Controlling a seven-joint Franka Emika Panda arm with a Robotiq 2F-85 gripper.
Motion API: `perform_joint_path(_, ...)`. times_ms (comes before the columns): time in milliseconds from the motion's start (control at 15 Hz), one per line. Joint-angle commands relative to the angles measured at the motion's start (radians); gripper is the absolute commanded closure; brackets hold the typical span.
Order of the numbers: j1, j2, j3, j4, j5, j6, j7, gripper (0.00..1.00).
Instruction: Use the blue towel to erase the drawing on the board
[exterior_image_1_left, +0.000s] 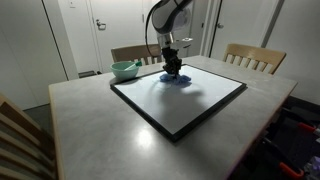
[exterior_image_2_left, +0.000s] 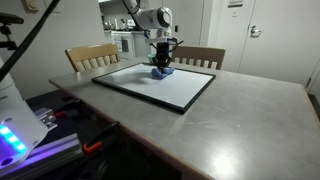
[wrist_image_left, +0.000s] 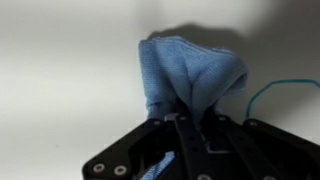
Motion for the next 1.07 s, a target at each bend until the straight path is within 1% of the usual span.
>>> perform_joint_path(0, 0.029, -0.008, 0.043, -0.032, 0.011, -0.018, -0.023, 0.96)
perform_joint_path(333, 0.076, 0.0, 0.086, -0.022, 0.017, -0.04, -0.025, 0.96)
perform_joint_path(733, 0.116, 0.006, 0.129, -0.025, 0.027, -0.009, -0.037, 0.96)
perform_joint_path(933, 0.126, 0.008, 0.135, -0.029, 0.018, -0.008, -0.045, 0.96)
perform_joint_path(1000, 0.131, 0.006, 0.126, -0.036, 0.004, -0.001, -0.047, 0.96)
